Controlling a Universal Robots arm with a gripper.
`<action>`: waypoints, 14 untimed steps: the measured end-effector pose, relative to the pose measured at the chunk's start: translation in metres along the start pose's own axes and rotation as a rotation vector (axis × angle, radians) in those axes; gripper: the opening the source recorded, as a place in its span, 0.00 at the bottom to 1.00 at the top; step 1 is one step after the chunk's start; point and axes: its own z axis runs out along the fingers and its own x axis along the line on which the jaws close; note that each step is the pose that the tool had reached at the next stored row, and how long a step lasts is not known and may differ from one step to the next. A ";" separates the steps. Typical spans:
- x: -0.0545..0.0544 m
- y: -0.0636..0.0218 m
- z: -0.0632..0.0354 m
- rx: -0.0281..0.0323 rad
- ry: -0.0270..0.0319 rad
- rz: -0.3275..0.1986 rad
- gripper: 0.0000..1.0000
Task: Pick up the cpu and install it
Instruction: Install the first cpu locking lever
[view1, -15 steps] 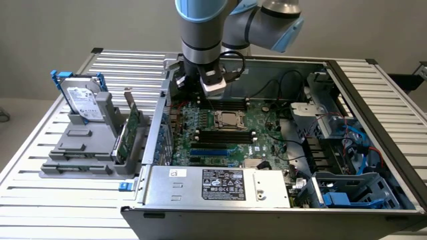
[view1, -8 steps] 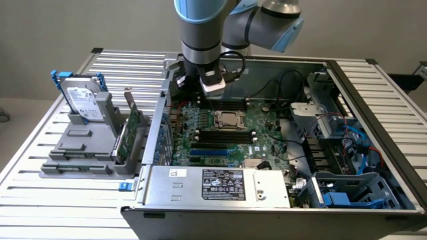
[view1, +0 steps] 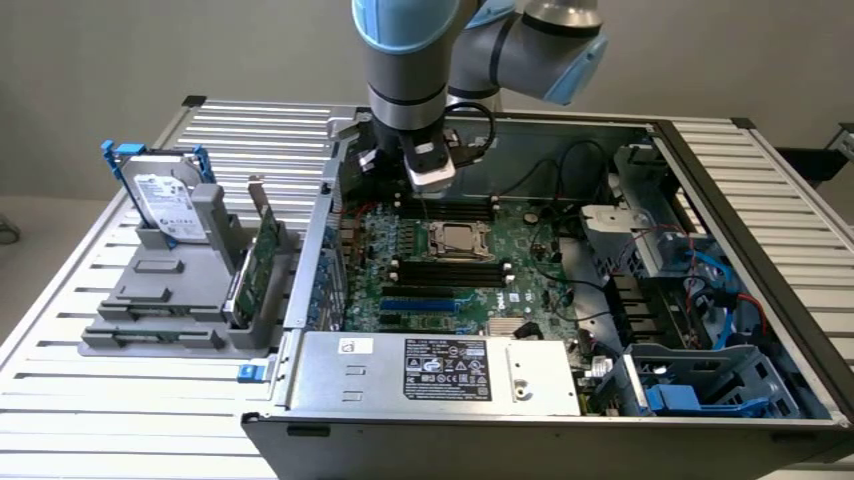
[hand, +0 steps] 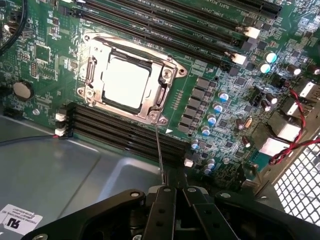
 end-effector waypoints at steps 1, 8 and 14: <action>0.001 0.0003 0.0001 0.0055 0.0043 0.001 0.11; 0.009 0.0035 0.0015 0.0421 0.0304 0.010 0.11; 0.015 0.0063 0.0037 0.0468 0.0426 0.023 0.11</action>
